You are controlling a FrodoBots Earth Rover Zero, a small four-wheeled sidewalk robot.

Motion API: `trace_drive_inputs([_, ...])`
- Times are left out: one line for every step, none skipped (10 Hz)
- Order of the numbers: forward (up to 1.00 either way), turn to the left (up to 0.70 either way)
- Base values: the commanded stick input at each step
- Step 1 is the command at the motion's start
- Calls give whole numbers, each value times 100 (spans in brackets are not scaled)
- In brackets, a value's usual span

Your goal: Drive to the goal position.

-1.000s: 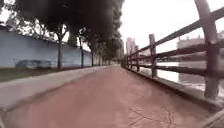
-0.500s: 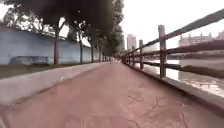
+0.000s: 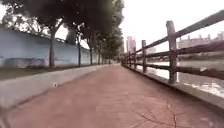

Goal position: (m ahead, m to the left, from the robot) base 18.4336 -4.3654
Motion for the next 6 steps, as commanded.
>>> trace_drive_inputs([100,0])
trace_drive_inputs([100,0])
trace_drive_inputs([100,0])
trace_drive_inputs([100,0])
trace_drive_inputs([100,0])
trace_drive_inputs([100,0])
